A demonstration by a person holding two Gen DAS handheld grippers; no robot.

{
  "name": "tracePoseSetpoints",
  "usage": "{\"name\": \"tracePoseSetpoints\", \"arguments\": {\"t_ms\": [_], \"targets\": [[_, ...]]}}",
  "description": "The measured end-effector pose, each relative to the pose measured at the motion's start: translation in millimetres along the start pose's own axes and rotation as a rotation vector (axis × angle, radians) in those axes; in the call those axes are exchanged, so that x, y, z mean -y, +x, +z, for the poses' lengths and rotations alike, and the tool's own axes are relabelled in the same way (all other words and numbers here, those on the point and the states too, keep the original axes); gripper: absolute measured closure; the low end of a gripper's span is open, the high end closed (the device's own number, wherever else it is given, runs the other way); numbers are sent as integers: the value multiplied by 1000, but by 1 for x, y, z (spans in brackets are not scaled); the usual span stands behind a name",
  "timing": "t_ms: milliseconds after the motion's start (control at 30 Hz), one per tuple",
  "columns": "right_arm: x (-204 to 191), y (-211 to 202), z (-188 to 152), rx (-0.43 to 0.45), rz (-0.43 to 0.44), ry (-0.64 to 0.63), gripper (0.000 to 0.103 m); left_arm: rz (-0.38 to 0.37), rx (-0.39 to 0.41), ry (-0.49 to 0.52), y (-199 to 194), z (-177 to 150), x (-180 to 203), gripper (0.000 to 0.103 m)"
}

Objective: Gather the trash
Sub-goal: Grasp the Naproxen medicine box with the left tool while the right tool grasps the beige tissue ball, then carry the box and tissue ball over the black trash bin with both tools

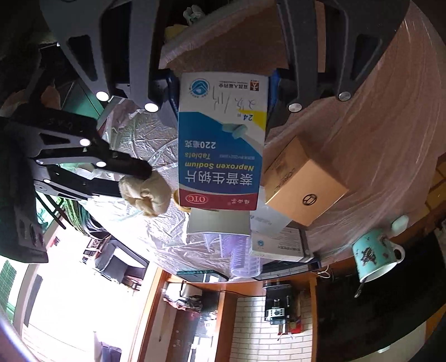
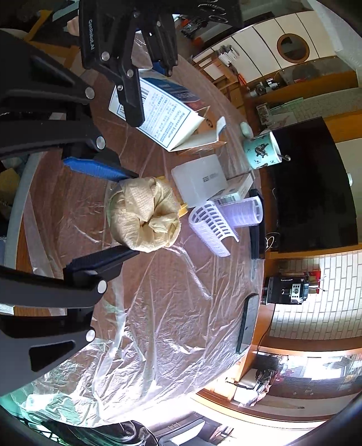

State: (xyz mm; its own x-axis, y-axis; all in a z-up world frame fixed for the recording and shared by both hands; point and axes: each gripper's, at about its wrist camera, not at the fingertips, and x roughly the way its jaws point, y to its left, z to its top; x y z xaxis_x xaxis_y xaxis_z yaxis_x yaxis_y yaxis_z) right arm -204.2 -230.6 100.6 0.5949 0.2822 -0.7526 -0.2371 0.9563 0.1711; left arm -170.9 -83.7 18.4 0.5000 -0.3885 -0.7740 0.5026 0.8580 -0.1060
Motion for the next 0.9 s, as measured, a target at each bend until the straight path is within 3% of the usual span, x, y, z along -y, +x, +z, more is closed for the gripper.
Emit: {"name": "tracePoseSetpoints", "arguments": {"t_ms": [267, 900], "targets": [[-4, -10, 2, -2, 46, -20, 56, 49, 7, -44, -10, -10, -2, 55], [-16, -37, -14, 10, 106, -67, 57, 24, 38, -35, -39, -24, 16, 55]]}}
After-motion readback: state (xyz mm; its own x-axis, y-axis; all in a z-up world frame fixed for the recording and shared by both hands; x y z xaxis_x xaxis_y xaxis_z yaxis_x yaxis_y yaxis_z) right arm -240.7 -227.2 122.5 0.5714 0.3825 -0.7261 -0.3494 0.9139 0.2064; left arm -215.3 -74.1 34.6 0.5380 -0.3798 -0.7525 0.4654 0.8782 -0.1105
